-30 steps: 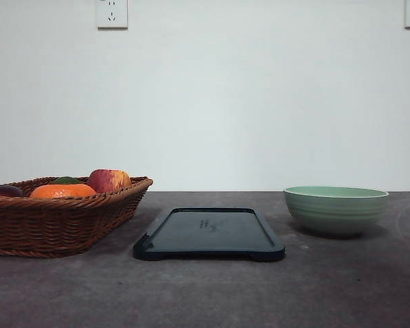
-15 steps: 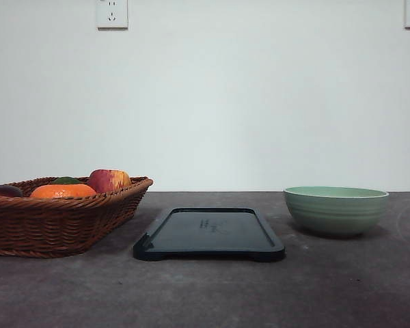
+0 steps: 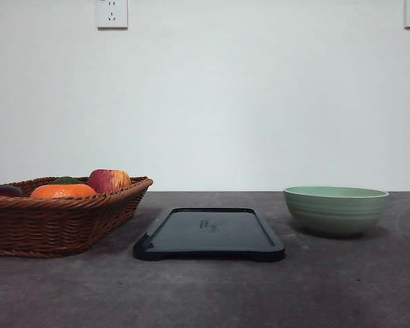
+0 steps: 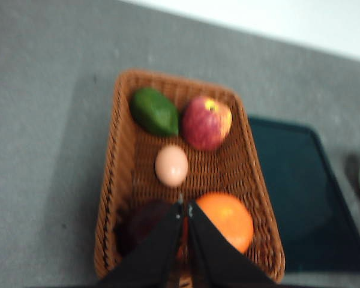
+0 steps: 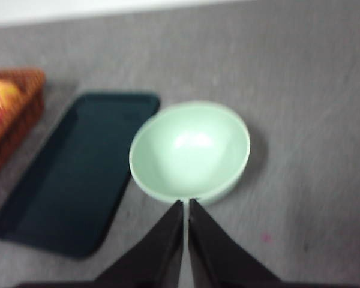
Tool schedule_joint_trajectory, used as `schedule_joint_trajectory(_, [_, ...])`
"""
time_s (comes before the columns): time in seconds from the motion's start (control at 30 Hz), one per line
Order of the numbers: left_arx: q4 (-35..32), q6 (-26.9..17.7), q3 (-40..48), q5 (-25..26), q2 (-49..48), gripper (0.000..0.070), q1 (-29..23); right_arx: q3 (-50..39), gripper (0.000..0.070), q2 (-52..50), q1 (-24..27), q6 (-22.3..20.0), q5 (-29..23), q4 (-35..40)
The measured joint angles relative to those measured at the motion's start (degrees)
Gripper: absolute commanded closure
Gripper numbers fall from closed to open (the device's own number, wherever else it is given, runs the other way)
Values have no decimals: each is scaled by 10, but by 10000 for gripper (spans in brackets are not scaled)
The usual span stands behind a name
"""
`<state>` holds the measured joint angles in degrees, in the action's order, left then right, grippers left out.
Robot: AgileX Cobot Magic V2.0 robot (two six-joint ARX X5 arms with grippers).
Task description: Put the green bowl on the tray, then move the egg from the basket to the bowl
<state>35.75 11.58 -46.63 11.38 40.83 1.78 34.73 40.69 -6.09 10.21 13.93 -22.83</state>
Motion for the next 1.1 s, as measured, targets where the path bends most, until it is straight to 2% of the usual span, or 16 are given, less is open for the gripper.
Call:
schedule_joint_trajectory(0.27, [88,-70,-55,10,97,700,37,66,693,100,-11,-14,0,-75])
schedule_joint_trajectory(0.4, [90,-87,-57,10,117,694,50,81,677,120,-11,-15,0,-80])
schedule_joint_trajectory(0.47, [83,-91,-57,10,117,620,53,85,579,120,-11,-15,0,-80])
schedule_joint_trajectory(0.53, [70,-91,-57,10,117,487,53,87,423,120,-11,-17,-1,-80])
schedule_joint_trajectory(0.6, [59,-92,-57,10,117,402,53,88,355,119,-11,-18,-3,-82])
schedule_joint_trajectory(0.67, [53,-93,-57,10,117,382,53,88,356,119,-11,-18,-4,-89])
schedule_joint_trajectory(0.87, [52,-93,-57,10,117,382,53,98,363,127,-11,-10,-10,-111])
schedule_joint_trajectory(1.1, [52,-92,-57,10,117,382,53,199,363,219,-10,-6,-44,-187])
